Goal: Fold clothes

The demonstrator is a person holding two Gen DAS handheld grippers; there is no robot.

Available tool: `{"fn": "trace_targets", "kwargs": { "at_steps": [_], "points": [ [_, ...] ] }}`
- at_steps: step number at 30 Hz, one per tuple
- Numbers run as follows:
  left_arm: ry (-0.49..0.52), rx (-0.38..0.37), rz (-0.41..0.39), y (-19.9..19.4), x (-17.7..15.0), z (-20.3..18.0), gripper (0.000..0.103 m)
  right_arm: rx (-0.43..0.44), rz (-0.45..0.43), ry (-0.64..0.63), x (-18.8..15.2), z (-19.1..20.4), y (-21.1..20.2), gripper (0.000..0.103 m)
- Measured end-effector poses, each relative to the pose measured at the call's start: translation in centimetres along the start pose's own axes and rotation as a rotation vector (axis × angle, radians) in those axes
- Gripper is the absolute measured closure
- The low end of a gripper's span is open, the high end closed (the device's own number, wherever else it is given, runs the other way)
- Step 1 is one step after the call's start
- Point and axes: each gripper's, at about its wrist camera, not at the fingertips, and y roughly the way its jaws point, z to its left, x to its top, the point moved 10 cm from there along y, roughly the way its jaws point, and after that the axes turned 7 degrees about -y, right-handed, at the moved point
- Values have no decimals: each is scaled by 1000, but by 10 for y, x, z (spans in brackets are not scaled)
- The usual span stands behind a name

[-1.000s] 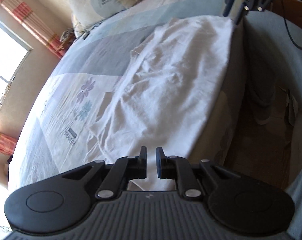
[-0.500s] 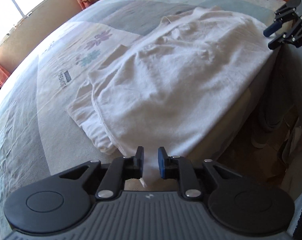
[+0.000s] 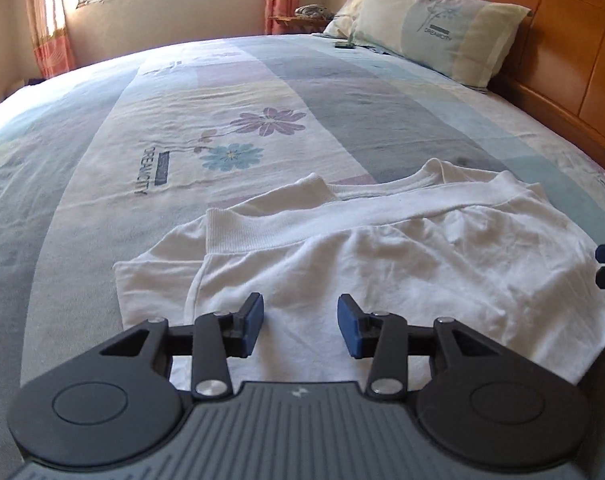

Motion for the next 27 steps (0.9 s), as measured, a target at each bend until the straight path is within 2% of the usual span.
{"fn": "trace_targets", "kwargs": {
  "at_steps": [5, 9, 12, 15, 18, 21, 23, 25, 27],
  "points": [
    [-174, -14, -81, -22, 7, 41, 62, 1, -21, 35, -8, -9, -7, 42],
    [-250, -55, 4, -2, 10, 65, 63, 14, -18, 47, -12, -9, -3, 42],
    [-234, -70, 52, 16, 9, 68, 66, 21, -18, 51, -11, -7, 3, 42],
    [-238, -111, 57, 22, 13, 67, 67, 27, -20, 50, -9, -5, 5, 42],
    [-191, -126, 56, 24, 15, 58, 92, 21, -11, 44, -10, -6, 7, 42],
    [-133, -101, 25, 16, 18, 51, 96, 10, -1, 52, -12, -9, 9, 42],
    [-140, -97, -11, 4, 23, 52, 97, 6, 1, 61, -13, -10, 10, 42],
    [-128, -62, -31, -4, 26, 58, 97, 1, 1, 55, -13, -11, 9, 42],
    [-123, -9, -13, -1, 22, 70, 101, -2, -1, 48, -13, -11, 8, 42]
  ]
}}
